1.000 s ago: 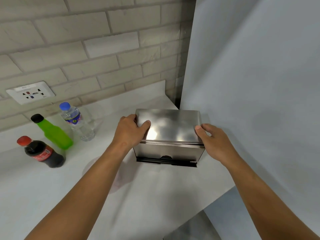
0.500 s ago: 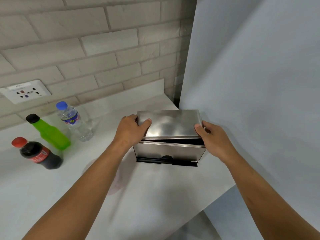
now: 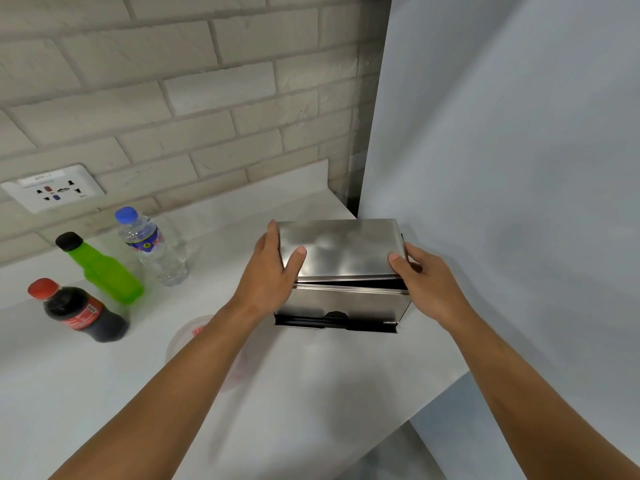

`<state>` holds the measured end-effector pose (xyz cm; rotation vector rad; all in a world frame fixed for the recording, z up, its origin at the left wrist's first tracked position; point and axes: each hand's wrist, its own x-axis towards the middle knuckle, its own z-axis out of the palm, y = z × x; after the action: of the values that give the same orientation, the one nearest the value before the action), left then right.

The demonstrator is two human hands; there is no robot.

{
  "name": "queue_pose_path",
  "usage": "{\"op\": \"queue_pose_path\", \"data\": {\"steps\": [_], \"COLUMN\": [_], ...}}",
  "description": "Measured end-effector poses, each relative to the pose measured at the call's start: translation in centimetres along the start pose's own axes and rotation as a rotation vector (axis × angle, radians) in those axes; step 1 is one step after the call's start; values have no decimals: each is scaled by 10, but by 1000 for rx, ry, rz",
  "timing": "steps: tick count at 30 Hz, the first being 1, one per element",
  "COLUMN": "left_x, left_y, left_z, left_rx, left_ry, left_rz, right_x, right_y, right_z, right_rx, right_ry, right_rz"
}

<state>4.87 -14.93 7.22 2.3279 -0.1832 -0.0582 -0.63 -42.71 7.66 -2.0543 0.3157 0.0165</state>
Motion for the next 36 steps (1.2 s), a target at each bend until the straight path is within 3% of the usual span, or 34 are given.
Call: {"op": "queue_pose_path", "data": {"steps": [4,8,12,17,25,36], "left_x": [-3,3,18,25,24,20], "left_y": [1,8,27,29,24,23], "left_z": [3,5,7,13,11,14], "left_rx": [140,513,691,775,841,864], "left_ry": [-16,-77,-156,-250,-253,-230], "left_rz": [124,268,436,549,626,634], "right_x": [1,2,3,6,10,6], "right_y": [3,7,11,13,28,39], "right_z": [1,4,2,0,-26,-25], "right_rx": [-1,-36,-254,-418,-691,-673], "right_ry": [24,51,137,32,-291,-207], "right_rz": [-31,-86,-258,-464,-518,-596]}}
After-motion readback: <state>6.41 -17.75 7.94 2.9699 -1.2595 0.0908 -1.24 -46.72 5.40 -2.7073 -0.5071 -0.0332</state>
